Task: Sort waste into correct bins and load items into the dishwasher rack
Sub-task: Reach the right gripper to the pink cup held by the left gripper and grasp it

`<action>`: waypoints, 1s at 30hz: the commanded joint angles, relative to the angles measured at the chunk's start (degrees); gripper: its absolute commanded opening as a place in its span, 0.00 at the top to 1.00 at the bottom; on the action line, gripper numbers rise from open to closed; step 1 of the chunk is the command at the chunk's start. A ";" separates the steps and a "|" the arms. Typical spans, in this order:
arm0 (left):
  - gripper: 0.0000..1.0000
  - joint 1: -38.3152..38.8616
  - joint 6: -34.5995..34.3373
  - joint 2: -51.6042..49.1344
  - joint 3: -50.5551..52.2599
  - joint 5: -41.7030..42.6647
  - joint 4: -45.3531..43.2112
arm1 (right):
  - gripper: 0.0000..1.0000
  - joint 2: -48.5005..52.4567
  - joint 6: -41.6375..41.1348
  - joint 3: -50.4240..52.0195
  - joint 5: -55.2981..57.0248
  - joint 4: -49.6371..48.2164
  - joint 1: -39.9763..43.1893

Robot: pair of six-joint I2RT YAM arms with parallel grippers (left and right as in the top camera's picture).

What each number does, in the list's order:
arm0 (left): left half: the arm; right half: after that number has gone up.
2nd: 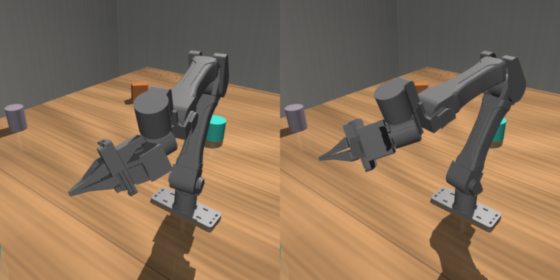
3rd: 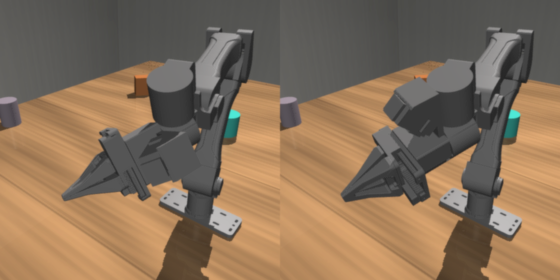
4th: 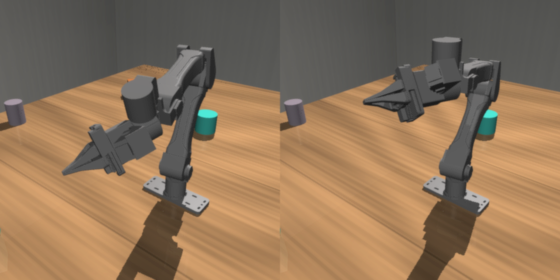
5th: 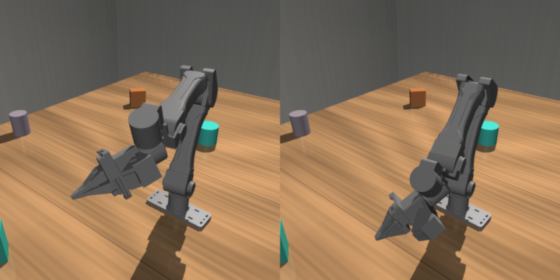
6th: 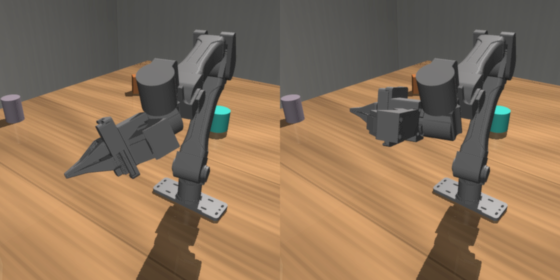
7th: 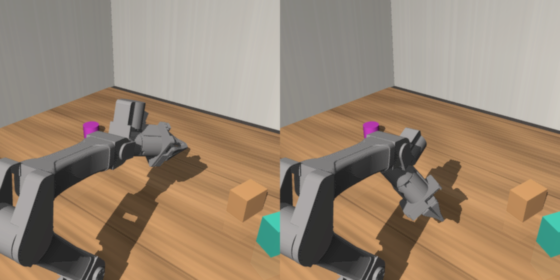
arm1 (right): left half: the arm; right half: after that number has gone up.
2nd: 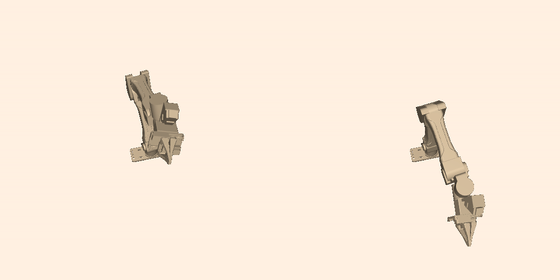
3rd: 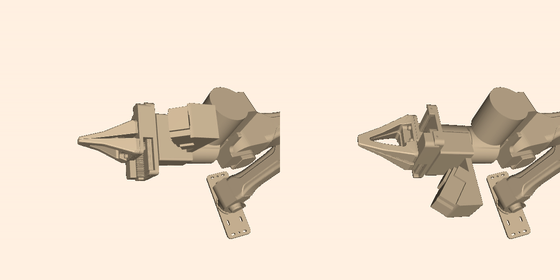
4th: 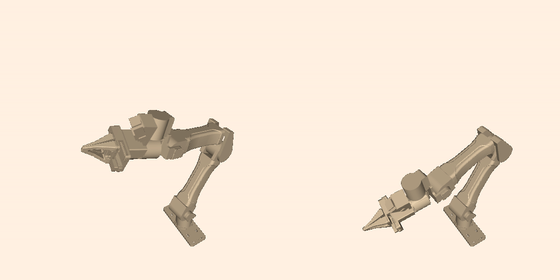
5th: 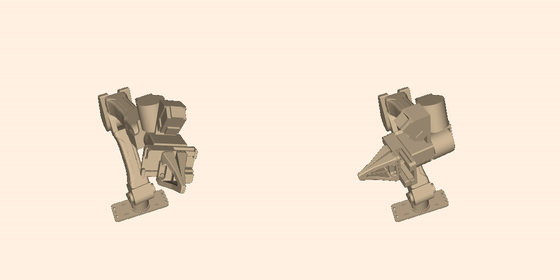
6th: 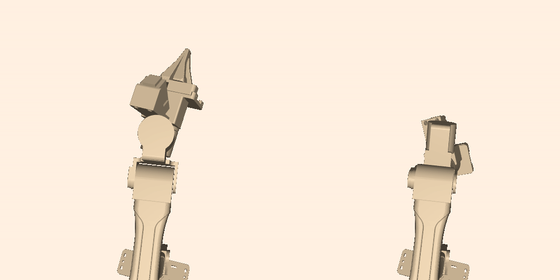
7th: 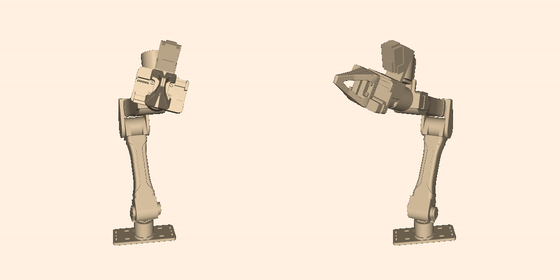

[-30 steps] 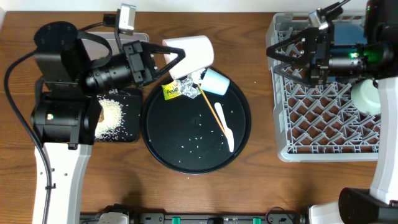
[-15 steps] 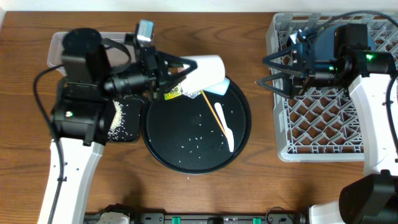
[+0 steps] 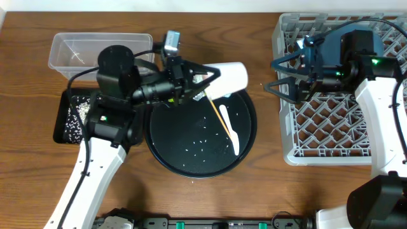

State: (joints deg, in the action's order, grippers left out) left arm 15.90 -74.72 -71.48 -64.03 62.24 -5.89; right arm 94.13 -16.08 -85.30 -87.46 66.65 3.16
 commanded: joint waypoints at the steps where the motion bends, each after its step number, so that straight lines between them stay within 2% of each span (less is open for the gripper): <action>1: 0.94 1.29 -3.21 -1.81 0.39 -1.27 -0.50 | 0.01 -0.11 -0.20 0.33 -1.77 0.48 -0.61; 6: 0.94 3.82 -4.72 -3.96 0.39 -1.49 -3.82 | 0.01 -0.11 -0.22 0.33 -1.77 0.57 -0.61; 11: 0.94 6.05 -10.25 -6.01 0.39 -2.91 -13.90 | 0.01 -0.11 -0.22 0.33 -1.77 1.09 -1.22; 26: 0.94 12.22 -10.71 -10.54 0.39 -7.82 -14.56 | 0.01 -0.11 -0.22 0.33 -1.77 1.01 -1.75; 30: 0.94 12.22 -11.23 -11.82 0.39 -7.65 -17.94 | 0.02 -0.11 -0.22 0.33 -1.77 1.01 -1.73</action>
State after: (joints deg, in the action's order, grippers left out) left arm 27.88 -85.67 -82.43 -63.35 55.09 -22.57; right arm 94.13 -16.12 -85.19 -86.96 67.66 1.74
